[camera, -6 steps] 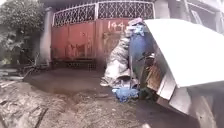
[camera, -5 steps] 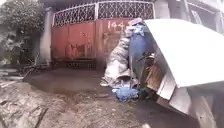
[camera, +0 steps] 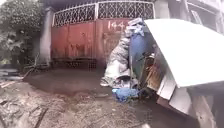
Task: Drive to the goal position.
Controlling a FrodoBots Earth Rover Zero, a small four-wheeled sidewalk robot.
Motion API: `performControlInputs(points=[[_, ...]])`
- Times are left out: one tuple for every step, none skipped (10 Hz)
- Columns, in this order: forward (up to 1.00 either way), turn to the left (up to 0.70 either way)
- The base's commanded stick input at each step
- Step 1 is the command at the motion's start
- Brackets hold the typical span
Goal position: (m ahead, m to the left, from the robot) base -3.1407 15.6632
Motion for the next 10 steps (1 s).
performControlInputs(points=[[-0.07, 0.00], [0.00, 0.00], [0.00, 0.00], [0.00, 0.00], [0.00, 0.00], [0.00, 0.00], [0.00, 0.00], [0.00, 0.00], [0.00, 0.00], [0.00, 0.00]])
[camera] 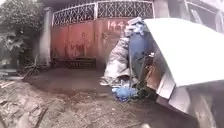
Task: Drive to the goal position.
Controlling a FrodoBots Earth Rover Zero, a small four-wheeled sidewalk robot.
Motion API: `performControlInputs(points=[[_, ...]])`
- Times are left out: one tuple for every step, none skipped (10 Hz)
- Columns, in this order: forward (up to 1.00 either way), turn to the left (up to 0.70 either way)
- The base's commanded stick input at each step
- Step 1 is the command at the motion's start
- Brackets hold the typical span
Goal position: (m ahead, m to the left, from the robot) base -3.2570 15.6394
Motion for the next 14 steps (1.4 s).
performControlInputs(points=[[-0.08, 0.00], [-0.30, 0.00], [-0.30, 0.00], [-0.30, 0.00], [-0.30, 0.00], [-0.30, 0.00], [-0.30, 0.00], [-0.30, 0.00], [-0.30, 0.00], [-0.30, 0.00], [-0.30, 0.00], [-0.30, 0.00], [-0.30, 0.00], [-0.30, 0.00]])
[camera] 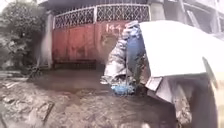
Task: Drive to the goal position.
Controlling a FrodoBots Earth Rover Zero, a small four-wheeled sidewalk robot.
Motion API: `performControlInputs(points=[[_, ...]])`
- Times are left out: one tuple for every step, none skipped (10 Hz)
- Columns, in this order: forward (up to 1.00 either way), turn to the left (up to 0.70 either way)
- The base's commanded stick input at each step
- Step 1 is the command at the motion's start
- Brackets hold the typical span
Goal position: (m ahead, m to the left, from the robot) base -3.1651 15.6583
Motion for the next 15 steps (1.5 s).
performControlInputs(points=[[-0.29, 0.00], [-0.23, 0.00], [-0.13, 0.00], [-0.14, 0.00], [-0.25, 0.00], [-0.30, 0.00], [-0.30, 0.00], [-0.30, 0.00], [-0.30, 0.00], [-0.30, 0.00], [-0.30, 0.00], [-0.30, 0.00], [-0.14, 0.00], [-0.04, 0.00], [0.00, 0.00]])
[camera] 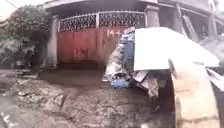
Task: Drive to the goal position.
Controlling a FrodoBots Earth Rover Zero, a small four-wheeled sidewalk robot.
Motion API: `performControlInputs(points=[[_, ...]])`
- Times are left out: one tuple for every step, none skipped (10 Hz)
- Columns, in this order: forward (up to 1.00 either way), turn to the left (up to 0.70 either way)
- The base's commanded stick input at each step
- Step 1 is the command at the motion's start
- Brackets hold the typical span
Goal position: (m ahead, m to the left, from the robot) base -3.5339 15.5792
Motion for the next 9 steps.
performControlInputs(points=[[0.00, 0.00], [0.00, 0.00], [0.00, 0.00], [0.00, 0.02], [0.00, 0.20], [0.00, 0.30], [0.00, 0.30], [0.00, 0.30], [0.00, 0.30]])
